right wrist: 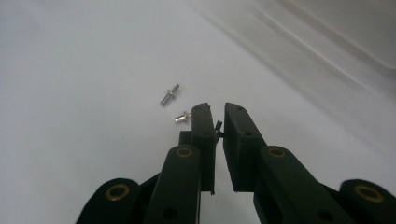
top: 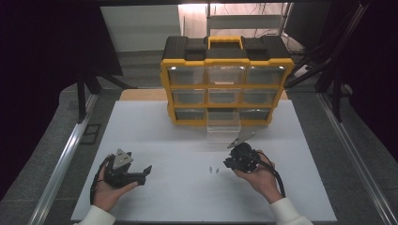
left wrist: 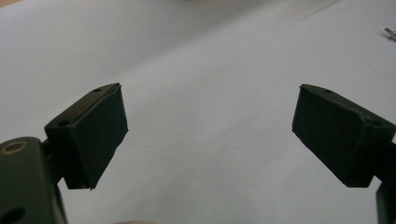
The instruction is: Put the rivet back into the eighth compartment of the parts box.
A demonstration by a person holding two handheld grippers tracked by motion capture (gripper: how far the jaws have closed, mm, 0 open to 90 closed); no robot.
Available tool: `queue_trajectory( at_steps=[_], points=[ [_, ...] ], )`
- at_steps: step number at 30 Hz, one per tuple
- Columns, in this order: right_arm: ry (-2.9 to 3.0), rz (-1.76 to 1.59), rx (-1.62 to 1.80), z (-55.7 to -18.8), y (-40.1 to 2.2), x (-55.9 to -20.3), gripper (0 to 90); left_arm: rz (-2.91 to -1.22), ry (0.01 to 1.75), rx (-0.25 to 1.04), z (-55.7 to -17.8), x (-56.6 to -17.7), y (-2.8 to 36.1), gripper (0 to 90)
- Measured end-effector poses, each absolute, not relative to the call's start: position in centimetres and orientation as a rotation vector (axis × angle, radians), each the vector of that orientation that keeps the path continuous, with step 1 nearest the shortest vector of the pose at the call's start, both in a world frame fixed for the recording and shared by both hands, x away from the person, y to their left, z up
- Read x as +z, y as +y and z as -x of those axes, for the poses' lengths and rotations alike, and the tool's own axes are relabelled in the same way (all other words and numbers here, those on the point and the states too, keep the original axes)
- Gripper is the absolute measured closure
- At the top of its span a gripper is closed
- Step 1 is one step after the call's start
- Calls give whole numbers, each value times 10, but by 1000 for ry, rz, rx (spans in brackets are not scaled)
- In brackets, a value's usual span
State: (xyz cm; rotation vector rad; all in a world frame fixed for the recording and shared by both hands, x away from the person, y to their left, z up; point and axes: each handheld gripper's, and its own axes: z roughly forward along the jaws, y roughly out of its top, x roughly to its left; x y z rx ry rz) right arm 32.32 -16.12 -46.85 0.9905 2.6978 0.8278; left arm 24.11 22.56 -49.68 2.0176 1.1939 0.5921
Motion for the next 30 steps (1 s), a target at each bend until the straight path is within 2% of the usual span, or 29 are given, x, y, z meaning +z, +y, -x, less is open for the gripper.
queue_trajectory(
  at_steps=[15, 30],
  points=[
    [2651, -977, 940, -328, -163, -438, 825, -2023, 1189, 591, -242, -497, 225, 107],
    [2626, -973, 989, -336, -162, -423, 825, -2021, 1194, 589, -242, -498, 226, 107]
  ],
)
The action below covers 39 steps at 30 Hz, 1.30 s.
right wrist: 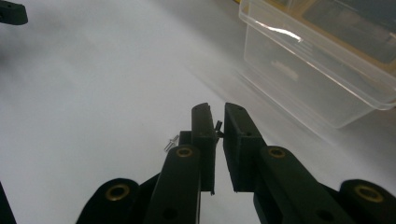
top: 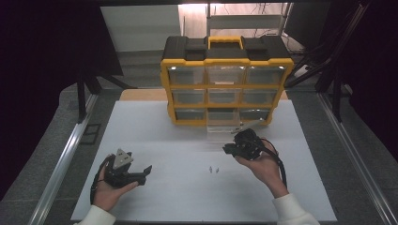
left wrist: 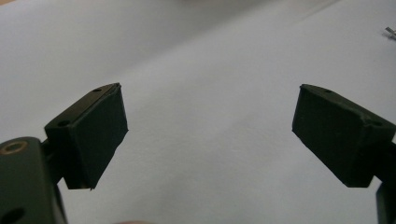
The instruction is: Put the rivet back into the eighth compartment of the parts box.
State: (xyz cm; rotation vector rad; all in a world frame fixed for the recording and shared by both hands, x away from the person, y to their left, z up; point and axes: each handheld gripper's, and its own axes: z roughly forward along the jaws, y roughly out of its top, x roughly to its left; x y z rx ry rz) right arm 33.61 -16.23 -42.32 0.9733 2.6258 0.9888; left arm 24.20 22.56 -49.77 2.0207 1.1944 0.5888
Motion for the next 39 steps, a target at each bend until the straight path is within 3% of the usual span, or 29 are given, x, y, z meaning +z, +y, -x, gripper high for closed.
queue_trajectory(
  at_steps=[39],
  points=[
    [2545, -1021, 1056, -370, -169, -410, 825, -2018, 1204, 586, -243, -499, 226, 107]
  ],
)
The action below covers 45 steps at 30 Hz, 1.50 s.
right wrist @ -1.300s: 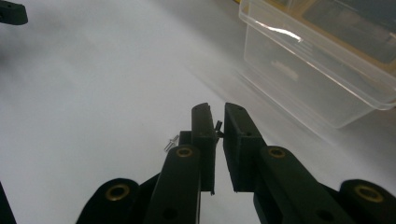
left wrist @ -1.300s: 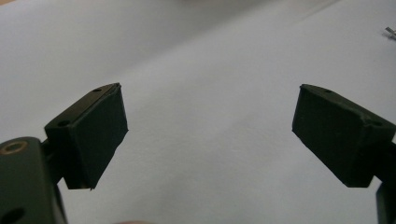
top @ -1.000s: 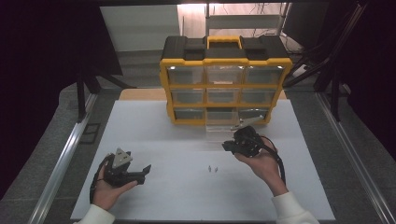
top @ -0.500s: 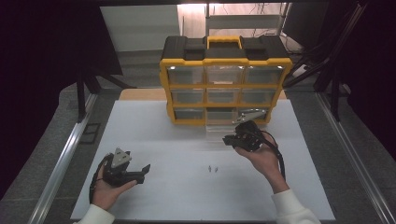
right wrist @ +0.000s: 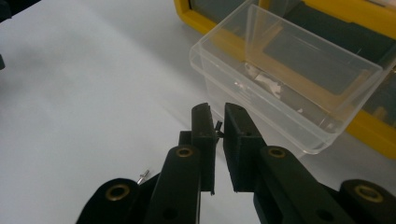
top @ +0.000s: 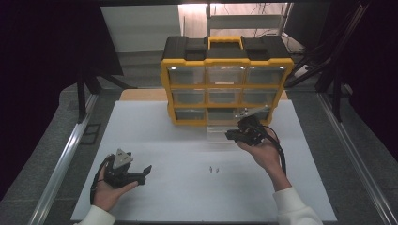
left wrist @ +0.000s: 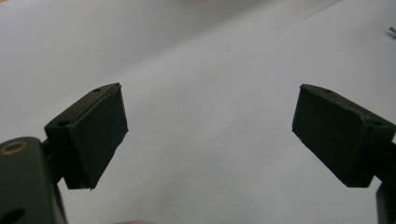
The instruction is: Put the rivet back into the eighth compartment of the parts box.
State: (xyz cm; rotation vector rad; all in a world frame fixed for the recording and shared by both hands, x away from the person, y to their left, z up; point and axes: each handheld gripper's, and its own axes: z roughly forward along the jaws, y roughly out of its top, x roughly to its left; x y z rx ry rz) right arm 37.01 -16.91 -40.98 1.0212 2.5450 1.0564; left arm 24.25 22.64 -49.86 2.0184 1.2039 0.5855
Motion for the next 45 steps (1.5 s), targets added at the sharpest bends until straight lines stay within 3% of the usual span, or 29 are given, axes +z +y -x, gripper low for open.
queue_trajectory(
  at_steps=[45],
  points=[
    [2431, -1098, 1074, -412, -178, -415, 825, -2032, 1198, 590, -244, -500, 226, 108]
  ],
)
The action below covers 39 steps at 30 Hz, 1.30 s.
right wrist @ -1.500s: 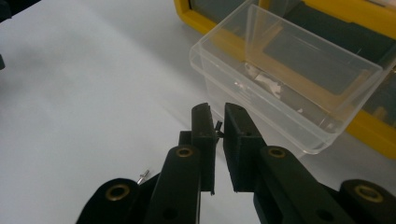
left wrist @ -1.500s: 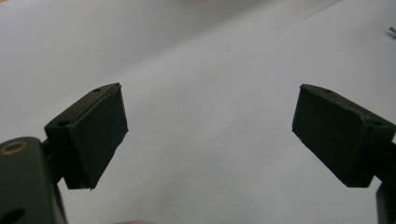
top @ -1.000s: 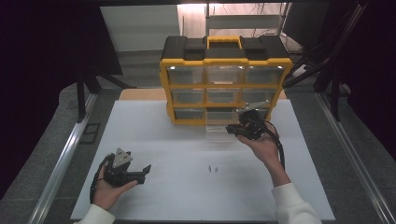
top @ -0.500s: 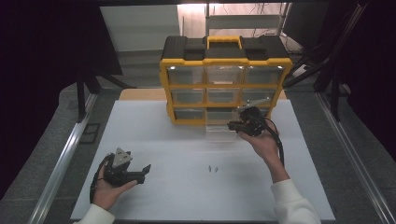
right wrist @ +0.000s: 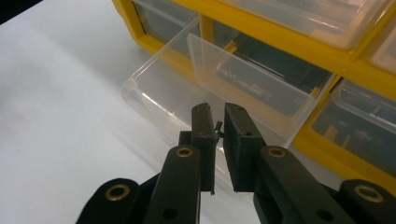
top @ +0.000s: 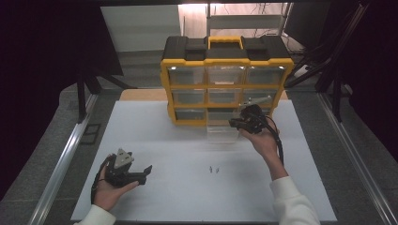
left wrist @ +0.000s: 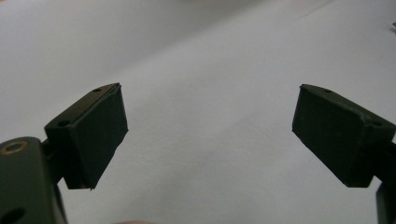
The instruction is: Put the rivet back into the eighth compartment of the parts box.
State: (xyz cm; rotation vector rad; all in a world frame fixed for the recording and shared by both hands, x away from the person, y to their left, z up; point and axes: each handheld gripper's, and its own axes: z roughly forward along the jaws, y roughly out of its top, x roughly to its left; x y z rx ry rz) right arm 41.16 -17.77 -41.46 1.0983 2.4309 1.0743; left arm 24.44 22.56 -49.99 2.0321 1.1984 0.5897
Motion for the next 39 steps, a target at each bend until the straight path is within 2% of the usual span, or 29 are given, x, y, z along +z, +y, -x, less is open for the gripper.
queue_trajectory(
  at_steps=[16, 17, 18, 19, 20, 24, 29, 39],
  points=[
    [2378, -1120, 1046, -429, -175, -425, 818, -2041, 1191, 590, -245, -501, 226, 107],
    [2377, -1112, 1046, -429, -175, -425, 791, -2046, 1188, 589, -245, -501, 226, 107],
    [2369, -1099, 1044, -428, -174, -425, 714, -2047, 1189, 590, -245, -501, 226, 107],
    [2369, -1099, 1044, -428, -174, -425, 714, -2047, 1189, 590, -245, -501, 226, 107],
    [2330, -1111, 1047, -426, -173, -423, 520, -2044, 1189, 589, -245, -501, 226, 107],
    [2323, -1113, 1111, -420, -175, -417, 337, -2040, 1190, 587, -244, -501, 226, 107],
    [2352, -1103, 1141, -409, -178, -415, 265, -2043, 1185, 585, -244, -501, 225, 107],
    [2370, -1048, 1154, -389, -182, -414, 252, -2041, 1180, 585, -244, -500, 224, 107]
  ],
)
